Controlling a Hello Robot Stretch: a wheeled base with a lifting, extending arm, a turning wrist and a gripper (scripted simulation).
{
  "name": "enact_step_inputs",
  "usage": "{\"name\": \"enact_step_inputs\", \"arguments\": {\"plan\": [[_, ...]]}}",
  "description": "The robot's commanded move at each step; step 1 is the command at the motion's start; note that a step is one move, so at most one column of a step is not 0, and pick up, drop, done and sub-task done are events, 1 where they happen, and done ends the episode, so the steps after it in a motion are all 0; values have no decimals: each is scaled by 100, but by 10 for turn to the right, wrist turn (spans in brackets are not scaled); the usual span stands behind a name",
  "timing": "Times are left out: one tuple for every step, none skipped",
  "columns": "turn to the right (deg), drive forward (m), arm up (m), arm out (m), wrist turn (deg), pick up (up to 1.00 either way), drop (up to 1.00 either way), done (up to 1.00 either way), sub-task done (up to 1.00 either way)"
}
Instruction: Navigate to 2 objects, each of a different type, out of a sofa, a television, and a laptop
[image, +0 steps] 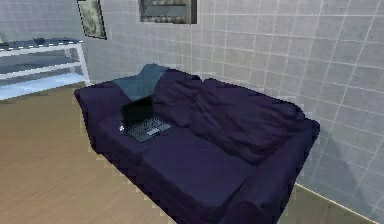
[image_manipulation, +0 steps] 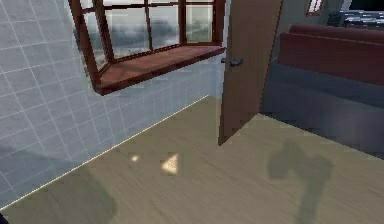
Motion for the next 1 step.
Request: {"name": "enact_step_inputs", "arguments": {"plan": [[0, 0, 0, 0, 0, 0, 0, 100, 0]]}}
